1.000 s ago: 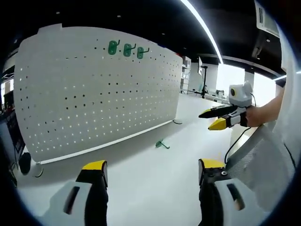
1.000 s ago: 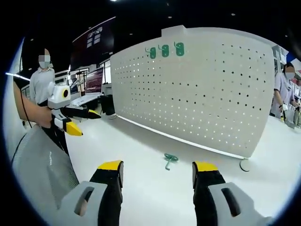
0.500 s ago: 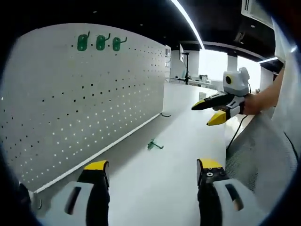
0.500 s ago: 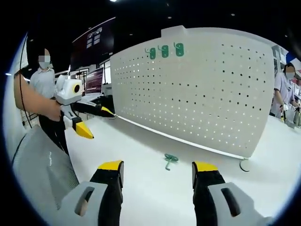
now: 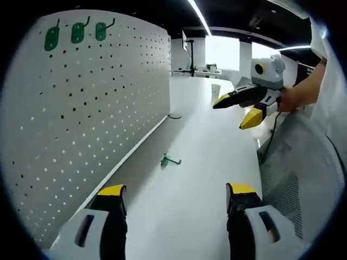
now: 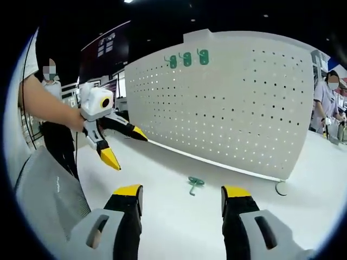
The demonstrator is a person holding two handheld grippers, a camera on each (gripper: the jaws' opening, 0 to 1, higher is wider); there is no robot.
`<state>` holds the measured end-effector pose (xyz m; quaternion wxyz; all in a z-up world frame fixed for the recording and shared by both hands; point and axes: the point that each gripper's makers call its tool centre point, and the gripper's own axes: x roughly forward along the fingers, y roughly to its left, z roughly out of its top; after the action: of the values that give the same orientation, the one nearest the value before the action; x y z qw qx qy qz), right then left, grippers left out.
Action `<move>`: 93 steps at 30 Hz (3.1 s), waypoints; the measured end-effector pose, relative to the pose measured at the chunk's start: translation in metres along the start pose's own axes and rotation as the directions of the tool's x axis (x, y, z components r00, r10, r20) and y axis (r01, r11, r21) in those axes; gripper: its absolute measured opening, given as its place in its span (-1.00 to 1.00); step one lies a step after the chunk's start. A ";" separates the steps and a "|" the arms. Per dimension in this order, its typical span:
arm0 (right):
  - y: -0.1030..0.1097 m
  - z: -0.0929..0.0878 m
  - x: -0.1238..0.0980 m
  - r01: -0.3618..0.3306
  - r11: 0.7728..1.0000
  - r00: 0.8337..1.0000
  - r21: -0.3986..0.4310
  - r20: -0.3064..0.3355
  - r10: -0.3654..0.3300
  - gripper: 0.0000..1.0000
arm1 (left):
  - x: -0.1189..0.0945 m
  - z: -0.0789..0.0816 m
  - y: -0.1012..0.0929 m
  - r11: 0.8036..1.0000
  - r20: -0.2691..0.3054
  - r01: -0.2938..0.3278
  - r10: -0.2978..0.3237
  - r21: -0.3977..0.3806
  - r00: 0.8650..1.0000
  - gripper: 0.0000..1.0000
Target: Insert the hook assembly into the mounting plate slot until the hook locks in place.
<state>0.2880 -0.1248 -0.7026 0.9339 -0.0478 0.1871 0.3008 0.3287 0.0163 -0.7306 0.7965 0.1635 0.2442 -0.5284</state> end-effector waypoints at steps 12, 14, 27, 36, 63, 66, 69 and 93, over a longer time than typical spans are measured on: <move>-0.001 0.002 -0.001 0.004 1.000 1.000 0.003 0.010 -0.004 0.12 | 0.020 -0.003 -0.003 0.996 -0.076 0.068 -0.063 0.058 0.995 0.54; -0.001 0.003 -0.001 0.003 1.000 1.000 0.004 0.011 -0.004 0.12 | 0.025 -0.003 -0.003 0.994 -0.088 0.082 -0.076 0.066 0.993 0.53; -0.003 0.004 -0.002 0.007 1.000 1.000 0.013 0.019 -0.007 0.11 | 0.058 0.003 -0.010 0.974 -0.168 0.168 -0.143 0.149 0.975 0.53; -0.001 0.004 0.000 0.000 1.000 1.000 0.005 0.019 0.000 0.11 | 0.079 -0.001 -0.010 0.960 -0.223 0.221 -0.180 0.174 0.958 0.52; -0.006 0.003 -0.002 0.019 1.000 1.000 0.015 0.023 -0.019 0.10 | 0.124 -0.008 0.005 0.898 -0.392 0.355 -0.238 0.260 0.889 0.40; -0.008 0.004 -0.001 0.026 0.999 0.999 0.025 0.028 -0.027 0.10 | 0.128 -0.011 0.006 0.895 -0.406 0.363 -0.240 0.259 0.882 0.40; -0.008 0.003 -0.001 0.026 0.999 0.999 0.020 0.024 -0.026 0.09 | 0.132 -0.015 0.006 0.892 -0.424 0.373 -0.243 0.255 0.872 0.39; -0.010 0.000 -0.002 0.034 0.999 0.999 0.014 0.009 -0.034 0.09 | 0.147 -0.024 0.015 0.882 -0.495 0.387 -0.219 0.268 0.841 0.23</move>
<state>0.2920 -0.1338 -0.7025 0.9400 -0.0433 0.1841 0.2838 0.3846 -0.0770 -0.8330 0.5792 0.3819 0.3448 -0.6322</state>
